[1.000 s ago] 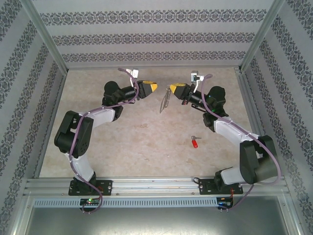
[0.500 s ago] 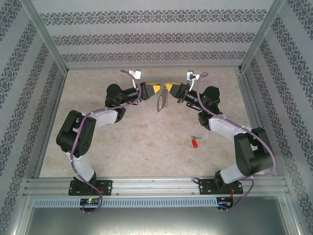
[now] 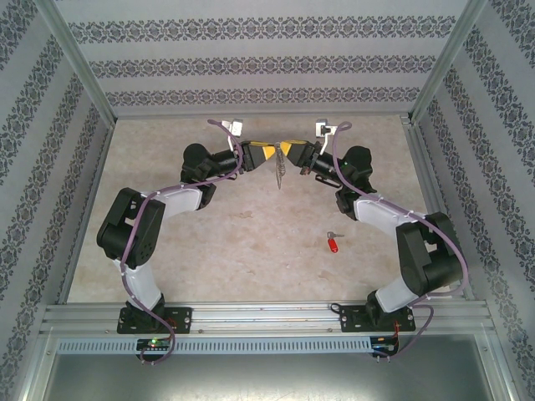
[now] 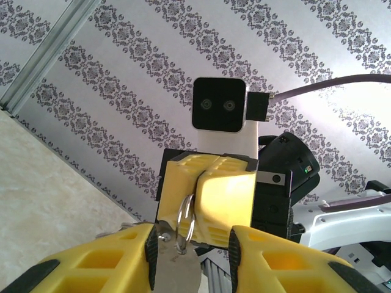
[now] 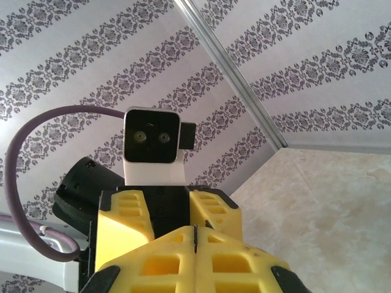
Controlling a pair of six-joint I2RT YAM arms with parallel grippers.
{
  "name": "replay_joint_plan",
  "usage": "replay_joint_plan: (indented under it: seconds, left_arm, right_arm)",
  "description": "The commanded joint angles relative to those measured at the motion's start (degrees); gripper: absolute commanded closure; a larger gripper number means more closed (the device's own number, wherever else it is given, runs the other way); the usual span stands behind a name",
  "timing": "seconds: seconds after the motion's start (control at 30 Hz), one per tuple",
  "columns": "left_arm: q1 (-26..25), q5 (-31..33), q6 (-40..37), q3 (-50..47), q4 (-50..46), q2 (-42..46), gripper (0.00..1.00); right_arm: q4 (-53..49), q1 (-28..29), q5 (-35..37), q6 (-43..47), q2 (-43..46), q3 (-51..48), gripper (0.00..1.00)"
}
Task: Put the keys on the keyring
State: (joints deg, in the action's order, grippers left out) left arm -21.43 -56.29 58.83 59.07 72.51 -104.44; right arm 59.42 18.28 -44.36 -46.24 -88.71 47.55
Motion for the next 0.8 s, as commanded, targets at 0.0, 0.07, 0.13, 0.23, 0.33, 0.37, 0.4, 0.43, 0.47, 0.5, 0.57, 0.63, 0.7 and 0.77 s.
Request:
replay_joint_plan:
  seconds: [0.0, 0.07, 0.13, 0.23, 0.33, 0.37, 0.4, 0.43, 0.47, 0.5, 0.57, 0.63, 0.7, 0.77]
  left_arm:
    - [-0.9, -0.3, 0.5, 1.8, 3.2, -0.7, 0.63]
    - [-0.8, -0.4, 0.4, 2.0, 3.0, -0.9, 0.66]
    - [-0.9, -0.4, 0.5, 2.1, 3.1, -1.0, 0.69]
    - [-1.0, -0.5, 0.6, 2.3, 3.1, -1.2, 0.72]
    - [-1.1, -0.7, 0.8, 2.7, 3.3, -1.6, 0.73]
    - [-1.1, -0.8, 0.8, 2.7, 3.3, -1.7, 0.74]
    - [-1.1, -0.8, 0.8, 2.9, 3.3, -1.8, 0.74]
    - [-1.2, -0.7, 0.8, 2.9, 3.4, -1.9, 0.74]
    - [-1.2, -0.7, 0.9, 2.9, 3.6, -1.9, 0.75]
    - [-1.2, -0.7, 1.1, 2.9, 3.8, -2.0, 0.76]
    - [-1.2, -0.6, 1.2, 2.9, 4.4, -2.0, 0.82]
    - [-1.3, -0.4, 1.3, 2.8, 4.8, -2.1, 0.87]
    - [-1.2, -0.3, 1.3, 2.7, 5.1, -2.1, 0.92]
    - [-1.3, -0.2, 1.0, 2.8, 4.9, -1.9, 1.00]
  right_arm:
    - [3.7, 0.9, 0.0, -0.3, -0.2, 1.9, 1.00]
    - [3.7, 0.8, 0.0, -0.2, -0.3, 1.9, 1.00]
    - [3.7, 0.9, -0.1, -0.3, -0.3, 1.9, 1.00]
    - [3.7, 0.8, -0.4, -0.3, -0.5, 2.0, 1.00]
    - [3.7, 0.8, -0.4, -0.3, -0.6, 2.0, 1.00]
    - [3.7, 0.9, -0.4, -0.4, -0.6, 2.0, 1.00]
    - [3.7, 1.0, -0.6, -0.4, -0.7, 2.0, 1.00]
    - [3.7, 0.9, -0.6, -0.4, -0.7, 2.0, 1.00]
    - [3.6, 0.9, -0.6, -0.4, -0.7, 2.0, 1.00]
    - [3.6, 1.0, -0.6, -0.4, -0.7, 1.9, 1.00]
    - [3.6, 1.0, -0.6, -0.3, -0.6, 1.8, 1.00]
    - [3.6, 1.0, -0.6, -0.3, -0.6, 1.7, 1.00]
    - [3.4, 1.0, -0.6, -0.3, -0.5, 1.5, 1.00]
    - [3.1, 0.7, -0.3, -0.2, -0.2, 1.2, 1.00]
